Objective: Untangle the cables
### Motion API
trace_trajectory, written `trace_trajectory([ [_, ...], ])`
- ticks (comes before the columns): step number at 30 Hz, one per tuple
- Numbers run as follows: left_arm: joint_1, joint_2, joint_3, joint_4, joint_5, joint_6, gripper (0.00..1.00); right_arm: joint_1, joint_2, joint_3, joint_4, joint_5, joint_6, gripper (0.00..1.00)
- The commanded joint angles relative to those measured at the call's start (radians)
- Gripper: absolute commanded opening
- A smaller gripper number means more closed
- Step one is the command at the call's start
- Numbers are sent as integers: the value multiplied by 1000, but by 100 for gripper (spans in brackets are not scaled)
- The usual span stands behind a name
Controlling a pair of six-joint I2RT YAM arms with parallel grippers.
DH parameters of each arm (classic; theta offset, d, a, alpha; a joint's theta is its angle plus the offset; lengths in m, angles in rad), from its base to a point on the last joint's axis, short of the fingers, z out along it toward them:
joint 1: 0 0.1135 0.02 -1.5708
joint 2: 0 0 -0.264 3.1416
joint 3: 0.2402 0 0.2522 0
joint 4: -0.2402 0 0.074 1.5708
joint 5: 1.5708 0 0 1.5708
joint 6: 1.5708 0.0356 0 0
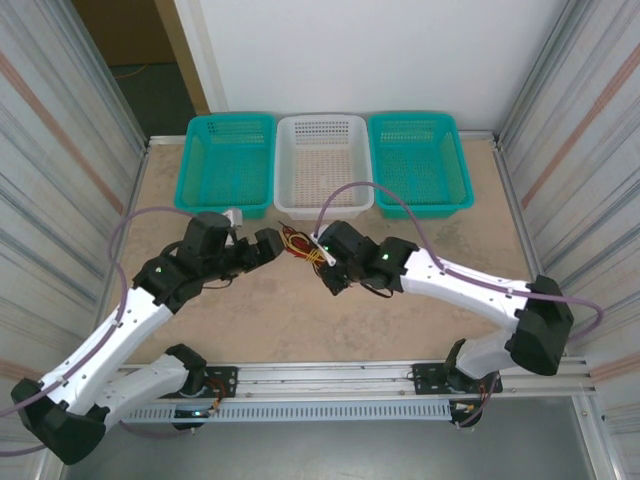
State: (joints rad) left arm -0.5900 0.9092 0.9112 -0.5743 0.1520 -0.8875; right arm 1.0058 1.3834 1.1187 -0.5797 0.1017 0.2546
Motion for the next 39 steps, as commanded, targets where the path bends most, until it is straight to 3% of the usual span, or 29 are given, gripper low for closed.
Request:
trace_trajectory([
  [1,2,30,17,115,131,-8,99,0,-45,41,48,-4,-40,0],
  [9,-4,108,5,194,188,-44,99,47,4,127,0,-27,-79,0],
  [14,10,131,-28,248,238,-60,85,76,34,159,-11,-51,-84,0],
  [21,111,79,-100,329,333,-137,53,81,39,164,-3,-68,-81,0],
  [32,111,52,-173,401,410,-186,51,77,56,168,4,-68,-68,0],
  [34,111,44,-186,408,418,-192,45,77,58,167,6,-70,-65,0],
  [39,111,31,-210,432,415,-202,21,78,52,164,12,-84,-58,0],
])
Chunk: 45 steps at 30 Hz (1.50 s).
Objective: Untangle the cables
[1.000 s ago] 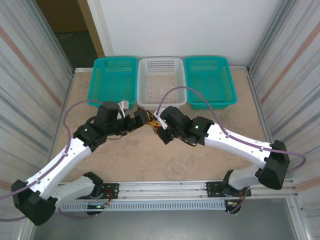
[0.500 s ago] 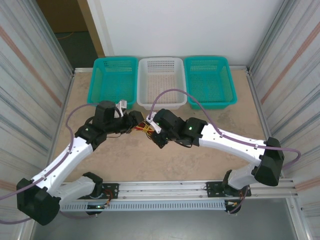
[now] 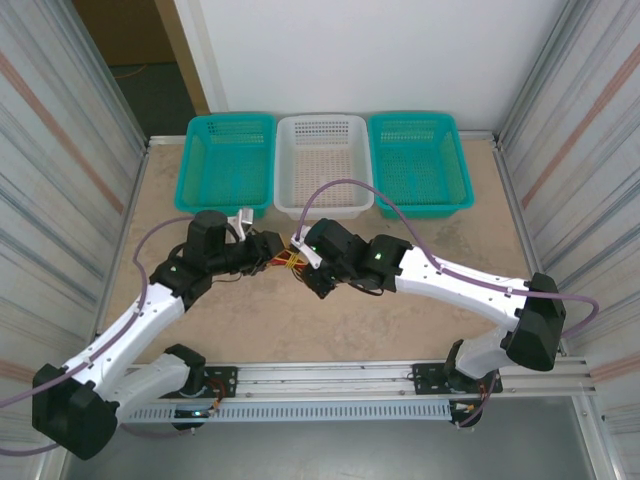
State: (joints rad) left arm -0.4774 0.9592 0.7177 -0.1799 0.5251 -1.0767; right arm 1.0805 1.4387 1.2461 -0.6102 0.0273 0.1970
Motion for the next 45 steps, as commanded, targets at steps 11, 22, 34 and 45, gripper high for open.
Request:
trace_trajectory([
  [11,69,-26,-12,130,110,35,0,-32,-105,30,-1,213,83,83],
  [22,120,-33,56,221,278,217,0,-291,-398,-71,153,18,275,99],
  [34,122,-34,40,122,229,284,0,-329,-125,190,-239,358,318,99],
  [45,154,-99,8,248,320,338,0,-420,-192,27,153,-235,335,96],
])
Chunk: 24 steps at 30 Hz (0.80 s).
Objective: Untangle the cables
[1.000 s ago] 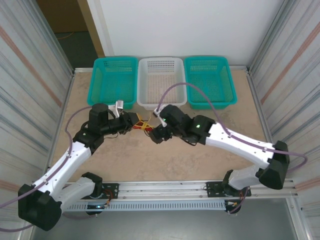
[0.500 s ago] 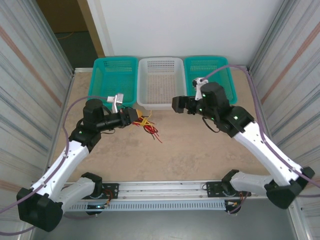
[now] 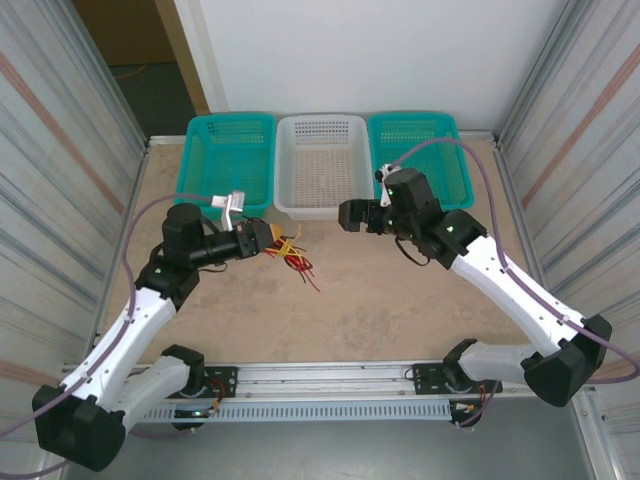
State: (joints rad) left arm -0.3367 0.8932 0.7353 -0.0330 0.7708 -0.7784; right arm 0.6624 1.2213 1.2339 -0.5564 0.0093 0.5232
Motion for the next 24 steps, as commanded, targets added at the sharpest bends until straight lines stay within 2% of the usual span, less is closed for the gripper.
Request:
trace_trajectory([
  [1,19,-32,-12,115,92,38,0,-8,48,60,101,-279,-11,93],
  [4,27,-17,-11,146,128,37,0,-7,102,127,105,-423,-33,85],
  [7,27,6,-6,160,159,41,0,15,135,191,84,-477,-54,78],
  [14,26,81,11,207,223,13,0,61,185,239,30,-501,-85,59],
  [20,26,67,19,160,199,33,0,116,177,209,29,-511,-93,56],
  [24,25,69,19,166,198,28,0,140,172,189,13,-466,-97,34],
])
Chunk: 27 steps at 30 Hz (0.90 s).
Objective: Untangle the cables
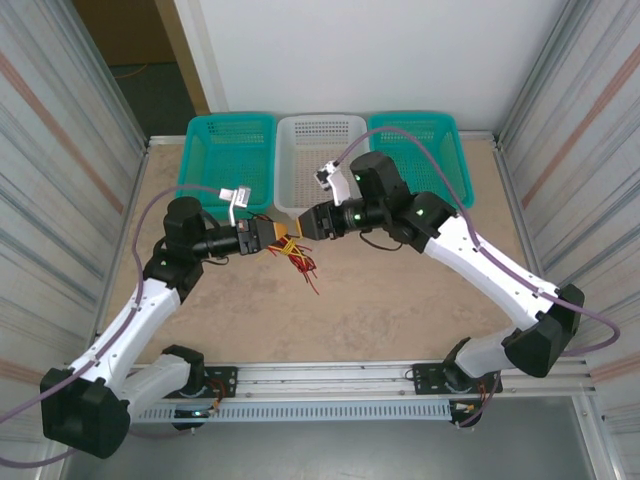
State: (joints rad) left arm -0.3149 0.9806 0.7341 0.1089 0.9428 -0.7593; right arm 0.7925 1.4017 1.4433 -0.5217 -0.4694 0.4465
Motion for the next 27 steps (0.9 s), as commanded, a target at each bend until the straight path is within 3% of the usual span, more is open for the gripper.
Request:
trace_trajectory([
  [1,2,-14,23,23,25,9,0,10,-13,-28,-20,19,-20,30],
  [10,-7,-21,21,23,14,-2,0,18,-23,-54,-34,50,-39,22],
  [13,-9,-29,20,18,12,-1,0,17,-32,-68,-25,48,-40,0],
  [21,-40,-20,5,27,0,3,0,-44,-84,-95,29,35,-1,0],
  [27,-127,-2,14,251,8,-120,0,-155,-40,-156,192,-112,102,0],
])
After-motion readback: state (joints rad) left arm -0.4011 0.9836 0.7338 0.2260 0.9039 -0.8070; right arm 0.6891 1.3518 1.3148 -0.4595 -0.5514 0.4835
